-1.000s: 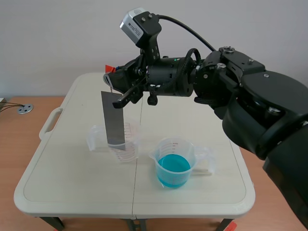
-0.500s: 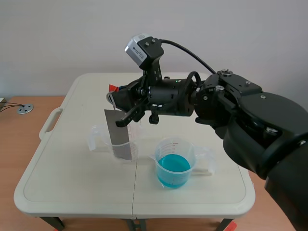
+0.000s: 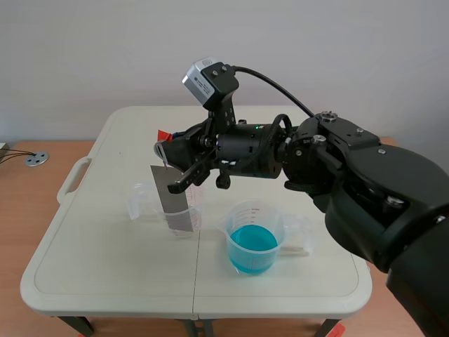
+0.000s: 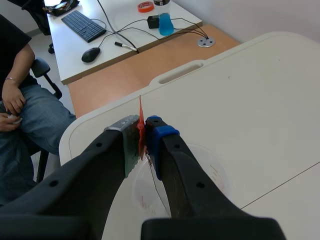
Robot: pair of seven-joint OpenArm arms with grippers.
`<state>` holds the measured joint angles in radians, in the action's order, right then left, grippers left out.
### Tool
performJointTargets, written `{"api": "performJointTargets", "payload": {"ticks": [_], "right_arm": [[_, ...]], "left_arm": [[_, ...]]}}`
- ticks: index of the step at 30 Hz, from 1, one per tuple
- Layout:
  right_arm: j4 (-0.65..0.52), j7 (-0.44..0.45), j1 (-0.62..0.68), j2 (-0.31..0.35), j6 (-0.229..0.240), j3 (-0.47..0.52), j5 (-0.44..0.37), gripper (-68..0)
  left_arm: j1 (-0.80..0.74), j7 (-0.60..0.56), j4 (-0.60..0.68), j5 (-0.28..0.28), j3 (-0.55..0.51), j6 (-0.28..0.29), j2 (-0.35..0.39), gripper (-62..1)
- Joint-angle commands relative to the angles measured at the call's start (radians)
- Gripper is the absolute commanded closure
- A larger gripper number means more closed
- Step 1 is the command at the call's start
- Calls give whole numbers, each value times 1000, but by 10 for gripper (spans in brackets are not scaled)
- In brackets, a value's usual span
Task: Hold the metal plate by the orange handle, dip it into the blue solution, take it out and point at it, then put the plate back in the beaker on the left.
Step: 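Put the plate into the left beaker, then return to the home posture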
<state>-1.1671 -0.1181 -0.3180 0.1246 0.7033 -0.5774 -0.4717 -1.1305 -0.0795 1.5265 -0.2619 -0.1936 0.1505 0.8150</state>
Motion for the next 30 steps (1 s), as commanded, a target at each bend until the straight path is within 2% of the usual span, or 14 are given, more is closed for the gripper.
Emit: {"api": "performJointTargets", "payload": {"ticks": [1,5,8,10,12,16,24,30], "right_arm": [[-8,-2,-15,-2,0,3,18,-64],[-8,-3,-15,0,0,3,47,-175],[-8,-3,-15,0,0,9,64,-284],[-8,-5,-14,0,-4,22,64,-353],[-8,-6,-14,0,-9,41,64,-385],[-8,-7,-14,0,-23,84,64,-444],[-8,-6,-14,0,-57,146,64,-662],[-28,-6,-10,16,-69,161,64,-665]], "left_arm": [[3,-7,11,-6,3,2,-8,-15],[3,-7,11,-6,3,2,-8,-15],[3,-6,11,-6,3,2,-8,-19],[3,-6,11,-6,3,2,-8,-69],[3,-6,11,-6,3,2,-8,-197],[3,-6,11,-6,3,2,-8,-609],[3,-6,11,-11,2,1,-8,-623],[3,1,10,-10,2,1,-8,-623]]}}
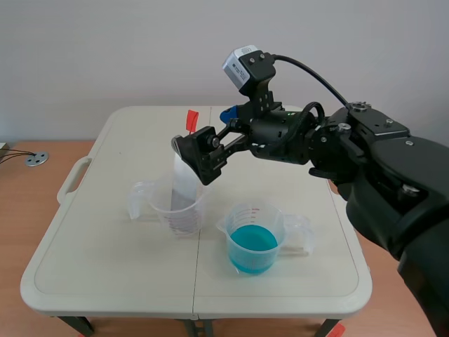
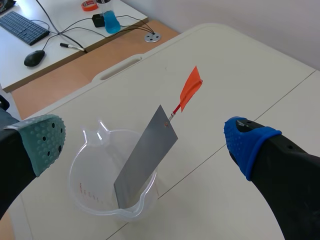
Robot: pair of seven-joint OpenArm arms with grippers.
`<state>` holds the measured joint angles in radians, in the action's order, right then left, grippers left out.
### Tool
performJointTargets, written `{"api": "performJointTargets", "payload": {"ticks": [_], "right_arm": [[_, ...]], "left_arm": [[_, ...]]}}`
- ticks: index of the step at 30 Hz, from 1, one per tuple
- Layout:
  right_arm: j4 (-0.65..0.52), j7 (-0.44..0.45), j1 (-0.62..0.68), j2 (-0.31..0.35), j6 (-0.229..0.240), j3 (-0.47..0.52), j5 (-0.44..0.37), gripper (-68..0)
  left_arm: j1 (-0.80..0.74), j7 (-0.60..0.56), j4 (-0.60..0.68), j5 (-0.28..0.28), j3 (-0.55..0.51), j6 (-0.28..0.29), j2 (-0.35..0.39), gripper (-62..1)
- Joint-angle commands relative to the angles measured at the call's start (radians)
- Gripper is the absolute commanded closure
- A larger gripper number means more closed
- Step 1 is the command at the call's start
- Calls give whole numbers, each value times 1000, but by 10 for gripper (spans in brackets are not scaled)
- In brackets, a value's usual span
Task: Hold the metal plate by the orange handle, dip it into the blue solution, take it out and point at it, then put the plate back in the beaker on the left.
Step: 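Return to the home posture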
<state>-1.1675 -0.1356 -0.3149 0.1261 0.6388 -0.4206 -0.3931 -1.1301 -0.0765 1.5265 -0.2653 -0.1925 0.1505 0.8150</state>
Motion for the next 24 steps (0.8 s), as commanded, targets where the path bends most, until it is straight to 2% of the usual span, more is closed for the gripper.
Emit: {"api": "performJointTargets", "payload": {"ticks": [1,9,17,24], "right_arm": [[-39,12,-6,22,-13,4,-15,-665],[-219,53,106,132,-100,17,-14,-665],[-420,53,284,222,-101,116,-15,-665],[-561,64,448,290,-100,203,-19,-665]], "left_arm": [[3,-2,10,-7,1,2,-8,-623],[44,-55,12,-19,2,5,-8,-623],[265,-55,18,-82,2,6,-8,-623],[443,-55,34,-83,2,33,-24,-623]]}}
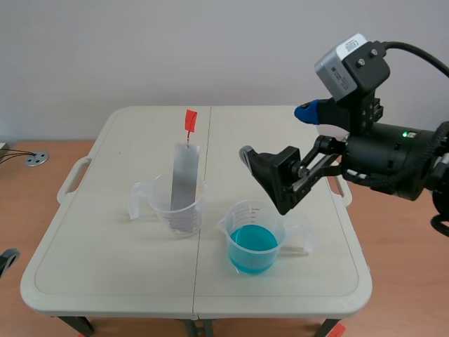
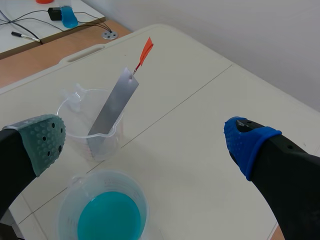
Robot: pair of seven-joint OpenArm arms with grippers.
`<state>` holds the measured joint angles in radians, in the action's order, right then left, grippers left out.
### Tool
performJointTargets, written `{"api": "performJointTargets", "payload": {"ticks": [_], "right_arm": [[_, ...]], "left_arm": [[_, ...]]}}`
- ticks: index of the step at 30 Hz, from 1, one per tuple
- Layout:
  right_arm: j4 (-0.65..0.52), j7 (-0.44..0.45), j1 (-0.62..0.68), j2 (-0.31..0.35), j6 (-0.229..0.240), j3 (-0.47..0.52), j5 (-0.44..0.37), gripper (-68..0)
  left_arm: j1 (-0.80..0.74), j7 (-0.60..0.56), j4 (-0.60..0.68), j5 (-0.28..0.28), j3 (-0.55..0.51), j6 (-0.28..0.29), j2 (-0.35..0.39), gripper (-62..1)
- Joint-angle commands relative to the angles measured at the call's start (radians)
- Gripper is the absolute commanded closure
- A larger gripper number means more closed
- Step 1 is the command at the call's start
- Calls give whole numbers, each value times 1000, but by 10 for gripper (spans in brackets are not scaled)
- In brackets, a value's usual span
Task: Hold the metal plate by the orange handle, dip it into the blue solution, take it out and point at it, then put the plate back in the beaker on the left.
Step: 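Return to the home posture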
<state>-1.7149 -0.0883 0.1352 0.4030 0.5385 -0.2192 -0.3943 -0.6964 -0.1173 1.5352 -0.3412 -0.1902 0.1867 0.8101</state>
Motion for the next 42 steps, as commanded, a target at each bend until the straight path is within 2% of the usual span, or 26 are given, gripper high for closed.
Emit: {"api": "performJointTargets", "payload": {"ticks": [1,6,9,22,31,42], "right_arm": [[-30,23,20,22,0,8,-18,-665],[-89,44,115,61,0,35,-37,-665],[-120,47,173,66,0,65,-46,-665],[-275,89,401,65,0,179,-47,-665],[-284,95,435,65,0,195,-47,-665],[-284,95,432,64,0,195,-47,-663]], "left_arm": [[35,-14,25,-7,0,4,-27,-623],[151,-14,25,-6,11,46,-74,-623],[203,-13,25,-5,42,52,-105,-623],[338,-15,25,77,227,64,-190,-623],[416,-21,39,77,289,71,-203,-623],[417,-25,77,76,314,71,-179,-623]]}}
